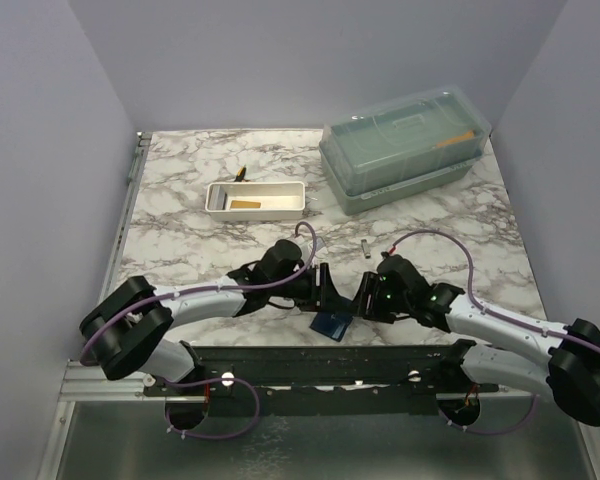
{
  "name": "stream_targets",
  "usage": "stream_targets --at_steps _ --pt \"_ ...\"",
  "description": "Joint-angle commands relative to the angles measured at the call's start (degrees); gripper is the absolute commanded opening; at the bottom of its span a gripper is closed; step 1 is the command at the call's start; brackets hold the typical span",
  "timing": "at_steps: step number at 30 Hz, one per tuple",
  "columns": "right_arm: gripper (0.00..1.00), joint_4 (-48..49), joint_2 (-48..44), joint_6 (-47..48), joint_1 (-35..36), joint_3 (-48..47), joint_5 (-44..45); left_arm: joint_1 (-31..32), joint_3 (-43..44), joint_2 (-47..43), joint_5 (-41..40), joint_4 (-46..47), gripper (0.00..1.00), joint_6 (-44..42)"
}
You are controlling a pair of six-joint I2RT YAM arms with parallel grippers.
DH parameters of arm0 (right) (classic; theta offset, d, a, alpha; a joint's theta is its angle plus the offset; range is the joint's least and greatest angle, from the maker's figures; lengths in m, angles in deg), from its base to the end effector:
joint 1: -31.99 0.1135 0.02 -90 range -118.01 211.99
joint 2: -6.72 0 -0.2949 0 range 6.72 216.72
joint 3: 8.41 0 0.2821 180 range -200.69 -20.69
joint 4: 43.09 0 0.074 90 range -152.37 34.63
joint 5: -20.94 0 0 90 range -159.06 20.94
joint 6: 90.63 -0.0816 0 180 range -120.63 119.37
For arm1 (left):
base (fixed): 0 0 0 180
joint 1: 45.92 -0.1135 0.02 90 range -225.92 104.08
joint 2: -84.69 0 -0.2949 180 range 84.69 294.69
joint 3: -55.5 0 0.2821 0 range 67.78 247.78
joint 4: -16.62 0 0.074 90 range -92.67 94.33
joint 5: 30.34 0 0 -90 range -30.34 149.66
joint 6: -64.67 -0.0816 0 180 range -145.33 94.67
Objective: Put the credit cards into the card holder
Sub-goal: Close the card holder at the center of the board.
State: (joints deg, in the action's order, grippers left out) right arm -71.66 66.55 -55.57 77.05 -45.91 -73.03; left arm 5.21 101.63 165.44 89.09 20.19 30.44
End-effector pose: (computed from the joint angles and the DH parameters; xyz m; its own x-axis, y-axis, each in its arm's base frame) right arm 0.1590 0.1673 0.1407 -0.9182 0.2360 -0.3183 0.0254 0.8367 0.5471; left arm 0.1753 -0.2813 0.1695 -0.9611 0.0450 -0.2724 0.2624 0.4551 -0.8509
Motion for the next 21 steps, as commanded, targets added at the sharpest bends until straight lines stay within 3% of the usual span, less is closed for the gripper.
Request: stream_targets --at_steps 1,5,8,16,21 --pt "0.58 3.2 1.3 2.3 0.3 -1.5 -3.2 0.2 1.8 1.4 -5.7 -10.5 0.47 -5.7" --pt "0.59 3.6 3.6 3.3 0.3 -2.4 -5.1 1.1 2.3 7.6 -5.2 -9.3 0.27 -5.5" --pt "0.57 4.6 5.2 4.0 0.3 -2.4 -7.8 2.8 2.7 10.9 -6.3 -8.2 0.19 -4.8" --pt "0.61 14.5 -0.4 6.2 0.3 3.8 -13.6 3.3 1.0 12.3 -9.8 -8.1 0.13 -2.3" --pt "0.6 11.5 1.8 6.4 0.3 3.0 -15.2 3.3 1.3 11.3 -12.3 -11.2 0.11 -2.4"
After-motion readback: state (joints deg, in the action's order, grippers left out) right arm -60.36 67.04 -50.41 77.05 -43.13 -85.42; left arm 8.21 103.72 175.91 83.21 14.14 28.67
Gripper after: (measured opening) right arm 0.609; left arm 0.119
